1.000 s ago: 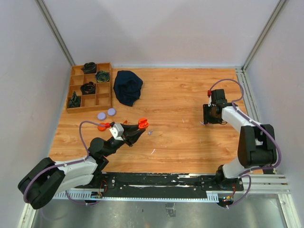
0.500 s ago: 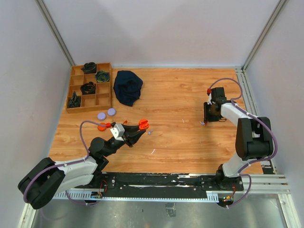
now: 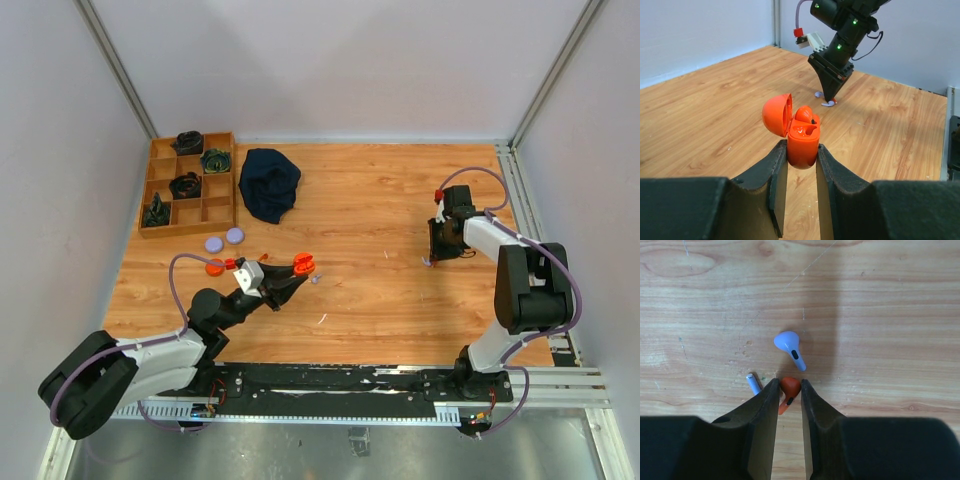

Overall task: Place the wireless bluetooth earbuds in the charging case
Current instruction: Pick up the earbud from the center of the board.

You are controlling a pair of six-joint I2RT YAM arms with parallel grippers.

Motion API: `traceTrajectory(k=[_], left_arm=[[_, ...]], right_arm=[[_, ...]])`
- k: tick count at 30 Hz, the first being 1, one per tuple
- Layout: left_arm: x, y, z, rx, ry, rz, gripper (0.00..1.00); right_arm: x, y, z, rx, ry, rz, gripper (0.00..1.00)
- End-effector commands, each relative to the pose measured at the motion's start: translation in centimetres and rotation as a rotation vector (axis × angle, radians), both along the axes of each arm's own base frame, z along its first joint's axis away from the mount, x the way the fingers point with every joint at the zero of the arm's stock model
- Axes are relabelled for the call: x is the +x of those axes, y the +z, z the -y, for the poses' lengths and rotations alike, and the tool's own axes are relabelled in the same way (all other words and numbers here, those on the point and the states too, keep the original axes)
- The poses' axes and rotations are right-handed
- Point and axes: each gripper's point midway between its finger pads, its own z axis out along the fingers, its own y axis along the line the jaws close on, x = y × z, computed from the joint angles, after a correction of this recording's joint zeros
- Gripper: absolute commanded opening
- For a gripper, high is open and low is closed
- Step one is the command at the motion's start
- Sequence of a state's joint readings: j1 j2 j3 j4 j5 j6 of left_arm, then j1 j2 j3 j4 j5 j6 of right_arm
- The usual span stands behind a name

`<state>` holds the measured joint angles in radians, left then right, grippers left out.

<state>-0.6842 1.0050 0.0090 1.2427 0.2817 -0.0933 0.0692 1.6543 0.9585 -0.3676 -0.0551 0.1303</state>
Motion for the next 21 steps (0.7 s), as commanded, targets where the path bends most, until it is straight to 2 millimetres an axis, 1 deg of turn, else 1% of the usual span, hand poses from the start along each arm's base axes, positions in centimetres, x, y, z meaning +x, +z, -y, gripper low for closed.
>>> traceTrajectory(k=[1, 11, 14, 17, 21], left_arm=[[-0.2, 0.9, 0.3, -0.012, -0.017, 0.033, 0.0], [-0.3, 1.0, 0.4, -0.015, -0.025, 0.034, 0.0], [-0.4, 1.0, 0.4, -0.016, -0.027, 0.033, 0.0], [-0.4, 1.0, 0.4, -0.017, -0.028, 0.033, 0.0], [-0.5, 1.1, 0.4, -0.025, -0.031, 0.032, 0.0]], right_arm=[[-1.3, -1.0, 1.2, -0.036, -0.026, -0.061, 0.24], [-2.8, -1.8, 1.6, -0.062, -0.026, -0.139, 0.26], [-3.1, -1.9, 1.9, -0.073, -0.026, -0.145, 0.23], [-3.2, -1.6, 1.9, -0.074, -0.028, -0.133, 0.21], [-3.2, -0.5, 1.9, -0.073, -0.029, -0.103, 0.19]])
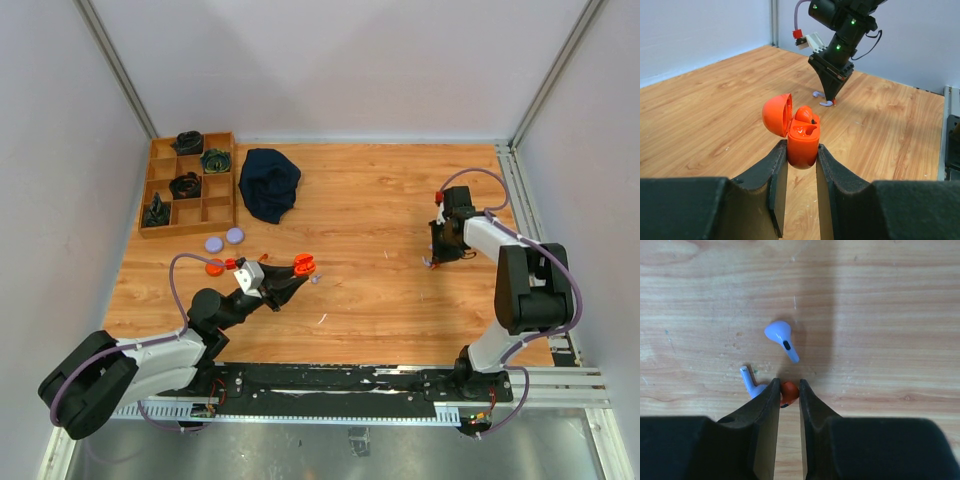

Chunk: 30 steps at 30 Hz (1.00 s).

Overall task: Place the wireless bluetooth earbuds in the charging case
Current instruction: Pick up the earbud from the center of the board, then place the earbud at the center of the board.

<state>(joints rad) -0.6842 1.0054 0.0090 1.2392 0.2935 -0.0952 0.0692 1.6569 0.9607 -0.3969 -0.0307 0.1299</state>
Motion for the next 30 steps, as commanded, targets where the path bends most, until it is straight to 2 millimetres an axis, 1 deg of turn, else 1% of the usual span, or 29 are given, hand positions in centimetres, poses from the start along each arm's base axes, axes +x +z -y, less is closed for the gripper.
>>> traceTrajectory(k=[1, 4, 7, 10, 12, 15, 19, 25, 26, 28, 30], left_arm=[[-0.3, 1.2, 0.3, -0.032, -0.021, 0.033, 0.0], [-0.6, 1.5, 0.3, -0.045, -0.031, 0.036, 0.0], [-0.7, 1.5, 0.4, -0.046, -0.037, 0.039, 0.0], [-0.7, 1.4, 0.4, -0.043, -0.038, 0.04, 0.0], [-0.7, 1.3, 0.4, -0.039, -0.038, 0.04, 0.0], [-0.7, 1.2, 0.5, -0.036, -0.043, 0.041, 0.0], [-0.7, 1.0, 0.5, -0.032, -0.045, 0.041, 0.0], [-0.8, 1.0, 0.6, -0.032, -0.05, 0.044, 0.0], [-0.8, 1.0, 0.6, -0.031, -0.053, 0.044, 0.0], [-0.9, 1.0, 0.6, -0.032, -0.055, 0.046, 0.0], [-0.9, 1.1, 0.6, -0.033, -0.056, 0.048, 0.0]], right_arm=[[-2.6, 0.1, 1.4, -0.048, -0.022, -0.061, 0.19], [-2.6, 0.8, 1.4, -0.046, -0.023, -0.035, 0.19], [-3.0, 1.4, 0.7, -0.032, -0.008, -0.018, 0.19], [-3.4, 2.2, -0.3, -0.022, 0.021, 0.004, 0.19], [-3.7, 2.8, -1.5, -0.002, 0.055, 0.022, 0.2], [-4.3, 3.5, -3.8, 0.006, 0.144, 0.037, 0.21], [-5.0, 3.4, -7.1, -0.007, 0.288, 0.027, 0.22], [-6.6, 2.4, -12.5, -0.048, 0.552, 0.0, 0.22], [-7.0, 2.2, -13.6, -0.049, 0.606, -0.003, 0.22], [-7.8, 1.6, -15.0, -0.063, 0.691, -0.017, 0.22], [-8.5, 1.0, -15.9, -0.084, 0.768, -0.032, 0.22]])
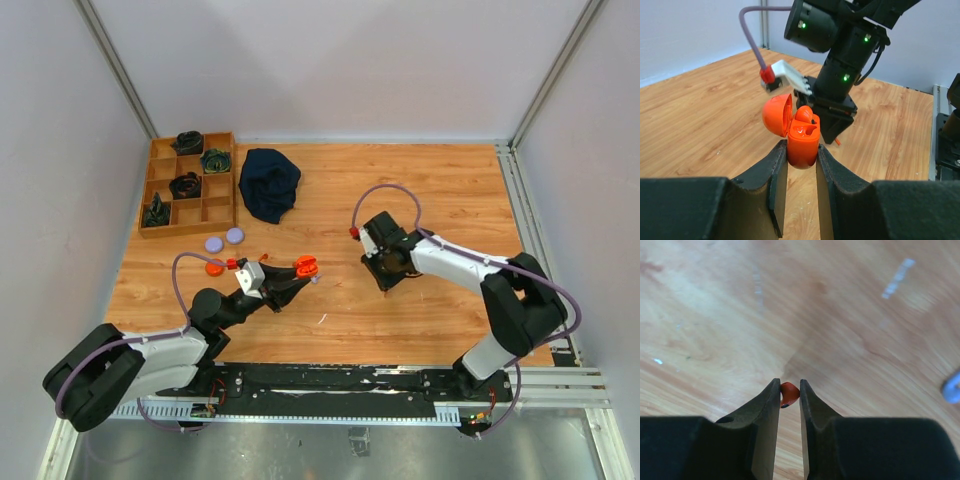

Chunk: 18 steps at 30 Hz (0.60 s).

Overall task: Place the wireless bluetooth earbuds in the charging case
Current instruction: Place the earbud at the center of the board.

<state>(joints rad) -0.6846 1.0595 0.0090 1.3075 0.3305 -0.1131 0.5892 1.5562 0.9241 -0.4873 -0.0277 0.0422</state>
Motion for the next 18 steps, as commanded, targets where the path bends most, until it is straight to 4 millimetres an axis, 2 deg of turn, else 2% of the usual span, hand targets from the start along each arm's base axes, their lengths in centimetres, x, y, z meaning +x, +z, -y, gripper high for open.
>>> traceTrajectory(k=[1, 6, 11, 18], left_arm=[[-0.5, 1.0, 0.1, -0.023, -0.017, 0.046, 0.0], [-0.5, 1.1, 0.0, -0.023, -0.015, 0.051, 0.0], [-0.5, 1.2, 0.0, -0.026, -0.013, 0.053, 0.0], [-0.5, 1.2, 0.0, -0.026, -0.012, 0.048, 0.0]], right_arm=[[-1.2, -0.7, -2.2, -0.053, 0.201, -0.012, 0.22], [-2.3, -1.6, -3.1, -0.071, 0.288, -0.058, 0.26], [-2.5, -1.7, -3.1, -0.093, 0.274, -0.084, 0.3], [-1.7, 1.0, -3.1, -0.114, 0.059, -0.068, 0.38]])
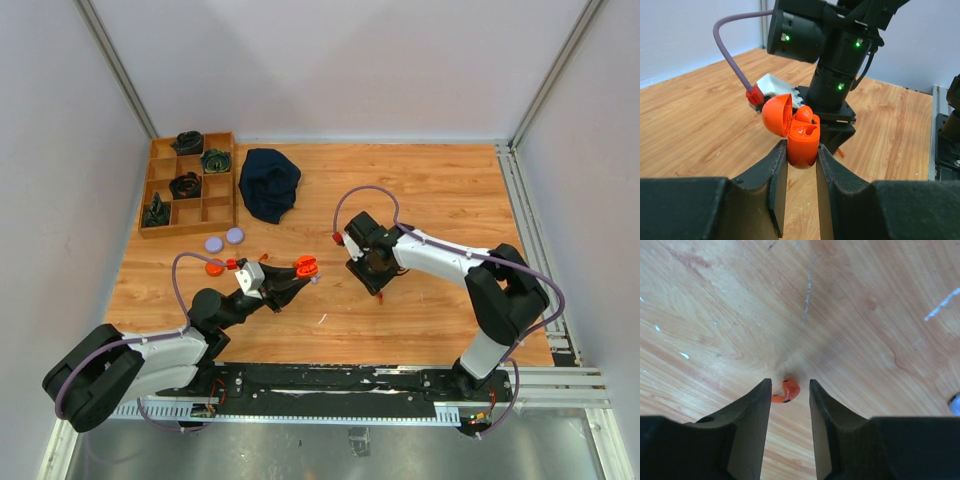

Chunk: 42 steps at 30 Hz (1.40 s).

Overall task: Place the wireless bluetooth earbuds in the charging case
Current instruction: Place the earbud at the center of the board, then pick up the earbud from the center of the board.

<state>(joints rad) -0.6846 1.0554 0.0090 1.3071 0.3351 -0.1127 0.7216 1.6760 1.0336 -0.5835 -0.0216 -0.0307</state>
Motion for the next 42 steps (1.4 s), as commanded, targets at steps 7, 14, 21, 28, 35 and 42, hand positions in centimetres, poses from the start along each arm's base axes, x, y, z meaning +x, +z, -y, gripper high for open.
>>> traceTrajectory(k=[7, 14, 21, 28, 35, 42], left_arm=[[-0.3, 1.0, -0.1, -0.026, -0.004, 0.039, 0.0], [-0.4, 1.2, 0.0, -0.028, -0.007, 0.041, 0.0], [-0.4, 1.2, 0.0, -0.028, -0.01, 0.039, 0.0], [-0.3, 1.1, 0.1, -0.023, -0.011, 0.037, 0.0], [-0.4, 1.2, 0.1, -0.026, -0.018, 0.038, 0.0], [-0.3, 1.1, -0.1, -0.026, -0.005, 0.041, 0.0]], right_arm=[[-0.1, 2.3, 0.2, 0.015, -0.359, 0.042, 0.41], [-0.8, 1.1, 0.9, -0.005, -0.429, 0.027, 0.43], [-1.0, -0.6, 1.5, -0.031, -0.464, 0.01, 0.38], [-1.2, -1.9, 1.7, -0.038, -0.476, -0.011, 0.34], [-1.1, -2.5, 2.3, -0.058, -0.485, -0.004, 0.28], [-0.6, -1.3, 1.7, -0.014, -0.454, 0.037, 0.22]])
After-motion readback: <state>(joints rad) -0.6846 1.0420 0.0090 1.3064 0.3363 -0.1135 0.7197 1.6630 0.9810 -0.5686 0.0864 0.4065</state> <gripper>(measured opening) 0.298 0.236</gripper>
